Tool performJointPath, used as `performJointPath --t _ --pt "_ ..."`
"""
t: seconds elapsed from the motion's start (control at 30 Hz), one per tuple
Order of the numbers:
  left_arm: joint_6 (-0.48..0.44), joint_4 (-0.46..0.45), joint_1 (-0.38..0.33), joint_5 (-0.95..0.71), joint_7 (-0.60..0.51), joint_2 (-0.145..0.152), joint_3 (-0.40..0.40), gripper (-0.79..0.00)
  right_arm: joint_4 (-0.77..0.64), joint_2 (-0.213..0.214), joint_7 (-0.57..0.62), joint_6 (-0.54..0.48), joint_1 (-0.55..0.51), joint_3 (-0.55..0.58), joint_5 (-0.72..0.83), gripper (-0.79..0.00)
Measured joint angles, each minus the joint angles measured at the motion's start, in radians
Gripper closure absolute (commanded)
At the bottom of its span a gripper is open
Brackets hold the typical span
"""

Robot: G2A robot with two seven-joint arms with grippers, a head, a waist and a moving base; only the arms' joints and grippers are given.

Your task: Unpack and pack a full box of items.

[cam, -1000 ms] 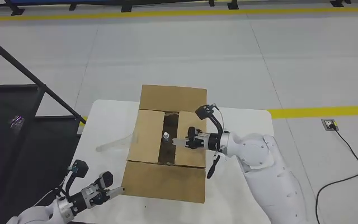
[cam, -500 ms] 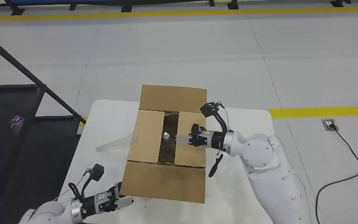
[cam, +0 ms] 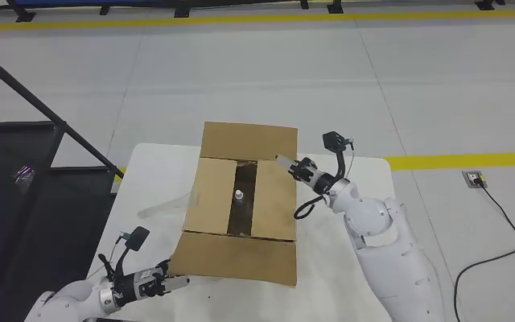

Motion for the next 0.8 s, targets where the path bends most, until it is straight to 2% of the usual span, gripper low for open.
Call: performJointPath --t 0.23,0.37,0.5,0.8 --pt "0.009 0.008 -0.016 -0.1 -0.009 0.013 0.007 -0.785 0.228 -0.02 -0.081 0.018 0.145 -0.053 0.01 -0.785" --pt "0.009 0.009 -0.026 -0.133 -0.009 0.016 0.013 -0.785 0.355 -0.037 -0.192 0.018 0.215 -0.087 -0.001 -0.785" --pt "0.022 0.007 -0.037 -0.146 0.005 0.017 0.017 -0.785 0.452 -0.054 -0.252 0.022 0.272 -0.119 0.005 -0.785" --pt "0.095 -0.026 -0.058 -0.064 0.133 0.011 0.031 -0.785 0.678 -0.084 -0.182 -0.098 0.4 -0.146 0.116 -0.785"
